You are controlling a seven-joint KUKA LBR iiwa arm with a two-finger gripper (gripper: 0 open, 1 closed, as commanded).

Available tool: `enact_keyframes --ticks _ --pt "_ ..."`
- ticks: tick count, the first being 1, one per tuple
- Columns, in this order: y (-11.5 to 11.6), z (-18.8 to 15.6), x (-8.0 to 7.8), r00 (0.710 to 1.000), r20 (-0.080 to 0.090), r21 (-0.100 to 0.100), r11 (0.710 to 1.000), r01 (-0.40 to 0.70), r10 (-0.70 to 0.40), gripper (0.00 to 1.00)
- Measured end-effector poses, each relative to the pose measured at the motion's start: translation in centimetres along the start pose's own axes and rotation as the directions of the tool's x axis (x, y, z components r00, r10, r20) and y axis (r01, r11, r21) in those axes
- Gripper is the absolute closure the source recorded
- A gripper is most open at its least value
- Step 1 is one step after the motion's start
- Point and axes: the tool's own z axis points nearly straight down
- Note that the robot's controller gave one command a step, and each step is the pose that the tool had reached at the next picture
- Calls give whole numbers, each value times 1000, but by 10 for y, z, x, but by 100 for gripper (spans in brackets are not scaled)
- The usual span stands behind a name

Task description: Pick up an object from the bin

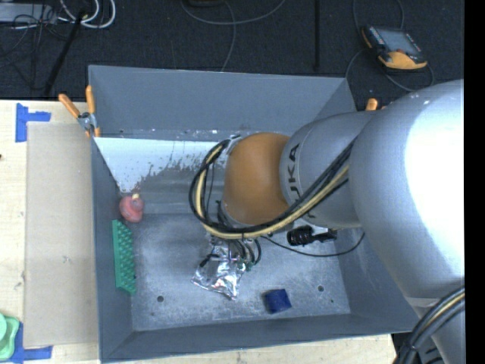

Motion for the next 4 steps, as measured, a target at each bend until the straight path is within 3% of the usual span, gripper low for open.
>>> enact_keyframes --ticks 1,2,3,4 --pt "0 -1 0 1000 1 -1 1000 -3 3 0" --pt "-10 -1 17 968 -1 0 968 250 -250 0" --pt "-10 -1 17 969 0 -1 969 246 -246 100" --pt "18 -127 24 956 10 -2 956 295 -294 100"
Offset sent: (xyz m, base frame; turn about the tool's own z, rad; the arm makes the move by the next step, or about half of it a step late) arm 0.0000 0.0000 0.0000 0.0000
